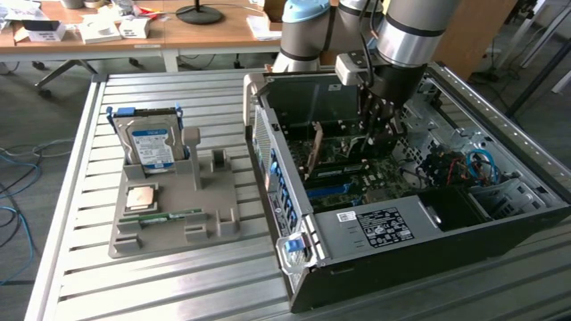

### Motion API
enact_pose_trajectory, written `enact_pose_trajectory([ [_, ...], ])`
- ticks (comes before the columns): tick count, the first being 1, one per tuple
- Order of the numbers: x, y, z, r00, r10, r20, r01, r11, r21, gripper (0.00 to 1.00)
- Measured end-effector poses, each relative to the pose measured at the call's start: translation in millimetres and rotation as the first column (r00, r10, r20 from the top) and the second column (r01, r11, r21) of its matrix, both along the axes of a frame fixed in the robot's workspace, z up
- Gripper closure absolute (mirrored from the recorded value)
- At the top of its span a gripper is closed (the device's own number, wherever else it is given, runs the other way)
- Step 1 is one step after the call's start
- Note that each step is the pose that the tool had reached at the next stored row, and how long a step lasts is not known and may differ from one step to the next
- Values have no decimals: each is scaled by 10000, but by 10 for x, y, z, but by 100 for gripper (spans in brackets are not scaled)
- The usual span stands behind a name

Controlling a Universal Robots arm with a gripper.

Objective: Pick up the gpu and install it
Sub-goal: 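Insert the gpu into the slot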

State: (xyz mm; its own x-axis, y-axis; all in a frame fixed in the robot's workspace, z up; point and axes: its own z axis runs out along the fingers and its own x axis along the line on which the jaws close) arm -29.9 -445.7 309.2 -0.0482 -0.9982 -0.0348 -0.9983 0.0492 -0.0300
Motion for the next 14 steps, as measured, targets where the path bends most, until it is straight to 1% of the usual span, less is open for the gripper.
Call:
enact_pose_trajectory([
  [9,0,1,-5,10000,1,0,-1,10000,-2,74],
  [14,-31,1,-6,10000,0,4,0,10000,-1,74],
])
